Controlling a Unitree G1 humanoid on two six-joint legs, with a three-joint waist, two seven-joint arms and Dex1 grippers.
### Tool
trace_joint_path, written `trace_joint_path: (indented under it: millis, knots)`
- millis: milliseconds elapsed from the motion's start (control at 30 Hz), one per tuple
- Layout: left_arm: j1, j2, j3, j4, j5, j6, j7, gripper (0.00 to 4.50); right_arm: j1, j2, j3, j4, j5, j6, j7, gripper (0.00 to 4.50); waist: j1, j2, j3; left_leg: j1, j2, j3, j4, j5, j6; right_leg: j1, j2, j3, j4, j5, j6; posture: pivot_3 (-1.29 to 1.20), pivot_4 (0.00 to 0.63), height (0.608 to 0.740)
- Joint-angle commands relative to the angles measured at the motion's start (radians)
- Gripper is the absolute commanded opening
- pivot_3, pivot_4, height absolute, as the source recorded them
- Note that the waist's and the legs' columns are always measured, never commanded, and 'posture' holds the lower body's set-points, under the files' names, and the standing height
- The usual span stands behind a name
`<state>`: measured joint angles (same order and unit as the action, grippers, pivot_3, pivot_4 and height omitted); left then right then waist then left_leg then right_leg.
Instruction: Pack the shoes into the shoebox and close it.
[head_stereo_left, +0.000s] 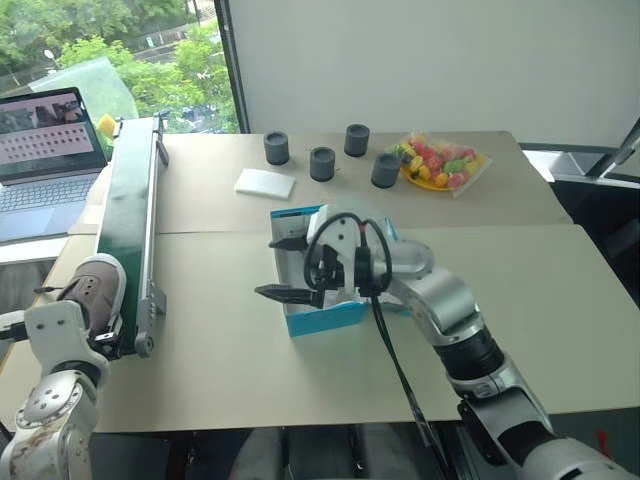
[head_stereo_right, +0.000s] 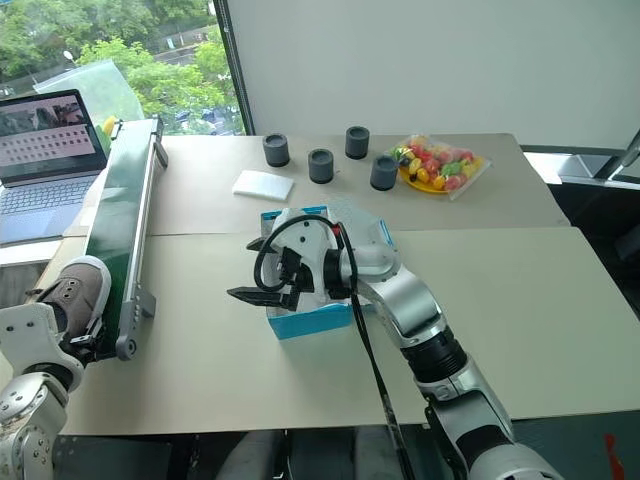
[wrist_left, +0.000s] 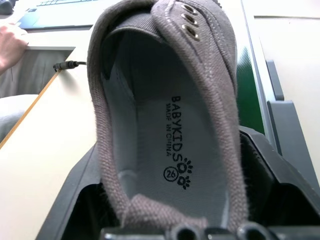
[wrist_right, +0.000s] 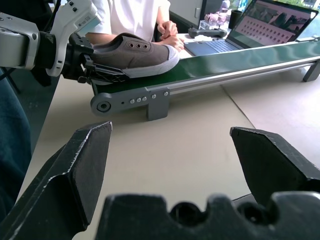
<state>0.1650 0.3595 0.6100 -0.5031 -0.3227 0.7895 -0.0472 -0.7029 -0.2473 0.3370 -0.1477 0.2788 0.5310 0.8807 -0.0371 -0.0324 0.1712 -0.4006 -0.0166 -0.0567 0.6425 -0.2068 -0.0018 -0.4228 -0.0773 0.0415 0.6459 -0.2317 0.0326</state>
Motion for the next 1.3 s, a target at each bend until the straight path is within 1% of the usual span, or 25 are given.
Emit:
trace_joint_path:
  millis: [33, 167, 300, 400, 500, 600, 733, 800, 967, 1033, 1133, 1200, 1300]
  knots:
    - [-0.021, 0.01, 0.027, -0.014, -0.008, 0.009, 0.007, 2.25, -0.048, 0.018, -0.051, -0.048, 0.038, 0.011, -0.018, 4.5, 0.0, 0.0, 0.0, 0.0, 0.0, 0.0, 0.0, 0.0, 0.0, 0.0, 0.0, 0.0, 0.0, 0.0, 0.0, 0.0, 0.15, 0.726]
    - [-0.052, -0.002, 0.02, -0.047, -0.006, -0.007, 0.017, 1.97, -0.058, 0.02, -0.063, -0.03, 0.043, 0.012, -0.033, 4.5, 0.004, 0.0, 0.0, 0.0, 0.0, 0.0, 0.0, 0.0, 0.0, 0.0, 0.0, 0.0, 0.0, 0.0, 0.0, 0.0, 0.15, 0.726]
    - [-0.086, -0.007, -0.021, -0.107, 0.052, -0.094, 0.052, 1.97, -0.069, 0.033, -0.077, 0.003, 0.036, 0.012, -0.058, 4.5, 0.003, -0.001, 0.0, 0.0, 0.0, 0.0, 0.0, 0.0, 0.0, 0.0, 0.0, 0.0, 0.0, 0.0, 0.0, 0.0, 0.15, 0.726]
    - [-0.118, -0.008, -0.105, -0.165, 0.126, -0.145, 0.095, 1.97, -0.092, 0.064, -0.106, 0.061, 0.033, 0.02, -0.109, 4.5, 0.003, -0.001, 0.0, -0.001, 0.0, 0.0, 0.0, 0.0, 0.0, -0.001, 0.0, 0.0, 0.0, 0.0, 0.0, 0.0, 0.15, 0.726]
    - [-0.128, -0.028, -0.14, -0.175, 0.134, -0.14, 0.104, 1.97, -0.105, 0.075, -0.12, 0.085, 0.035, 0.019, -0.124, 4.5, 0.004, -0.001, 0.0, -0.001, 0.0, 0.0, 0.0, 0.0, 0.0, -0.001, 0.0, 0.0, 0.0, 0.0, 0.0, 0.0, 0.15, 0.726]
    - [-0.122, -0.033, -0.148, -0.175, 0.144, -0.148, 0.097, 1.97, -0.117, 0.087, -0.139, 0.099, 0.048, 0.026, -0.139, 4.5, -0.003, -0.001, 0.0, -0.002, 0.0, 0.0, 0.0, -0.001, -0.001, -0.001, 0.0, 0.0, -0.001, 0.0, 0.0, 0.0, 0.15, 0.726]
    - [-0.129, -0.011, -0.171, -0.198, 0.161, -0.183, 0.074, 1.97, -0.129, 0.105, -0.166, 0.118, 0.062, 0.043, -0.156, 4.5, -0.005, -0.001, 0.0, -0.004, 0.0, 0.0, 0.0, -0.001, -0.001, -0.003, 0.0, 0.0, 0.0, 0.0, 0.0, 0.0, 0.15, 0.726]
    - [-0.145, -0.004, -0.195, -0.217, 0.163, -0.199, 0.059, 1.97, -0.138, 0.124, -0.193, 0.134, 0.089, 0.087, -0.172, 4.5, -0.004, -0.001, 0.0, -0.004, 0.0, 0.001, 0.0, -0.001, -0.001, -0.003, 0.0, 0.0, 0.0, 0.0, 0.0, 0.0, 0.15, 0.726]
    - [-0.18, 0.044, -0.312, -0.246, 0.216, -0.219, 0.014, 1.97, -0.228, 0.19, -0.327, 0.3, 0.216, 0.32, -0.257, 4.5, -0.004, -0.001, 0.0, -0.003, 0.0, 0.001, 0.0, -0.001, -0.001, -0.002, 0.0, 0.0, 0.0, 0.0, 0.0, 0.0, 0.15, 0.726]
    - [-0.198, 0.049, -0.368, -0.251, 0.225, -0.217, -0.001, 1.97, -0.286, 0.228, -0.404, 0.391, 0.296, 0.421, -0.284, 4.5, -0.003, -0.001, 0.0, -0.003, 0.0, 0.001, 0.0, -0.001, -0.001, -0.002, 0.0, 0.0, -0.001, 0.0, 0.0, 0.0, 0.15, 0.726]
    - [-0.233, 0.035, -0.427, -0.264, 0.22, -0.203, -0.017, 1.97, -0.377, 0.292, -0.535, 0.532, 0.396, 0.538, -0.362, 4.5, -0.005, -0.001, 0.0, -0.005, 0.0, 0.001, 0.0, -0.001, -0.001, -0.004, 0.0, 0.0, 0.0, 0.0, 0.0, 0.0, 0.15, 0.726]
    - [-0.263, 0.025, -0.464, -0.275, 0.213, -0.19, -0.024, 1.97, -0.443, 0.337, -0.656, 0.635, 0.487, 0.603, -0.432, 4.5, -0.009, -0.001, 0.0, -0.005, 0.0, 0.001, 0.0, -0.001, -0.001, -0.004, 0.001, 0.0, 0.0, 0.0, 0.0, 0.0, 0.15, 0.726]
    - [-0.29, 0.015, -0.51, -0.283, 0.218, -0.177, -0.034, 1.97, -0.504, 0.375, -0.78, 0.738, 0.581, 0.651, -0.505, 4.5, -0.007, -0.001, 0.0, -0.005, 0.0, 0.002, -0.001, -0.001, -0.001, -0.004, 0.001, 0.0, 0.0, 0.0, 0.0, 0.0, 0.15, 0.726]
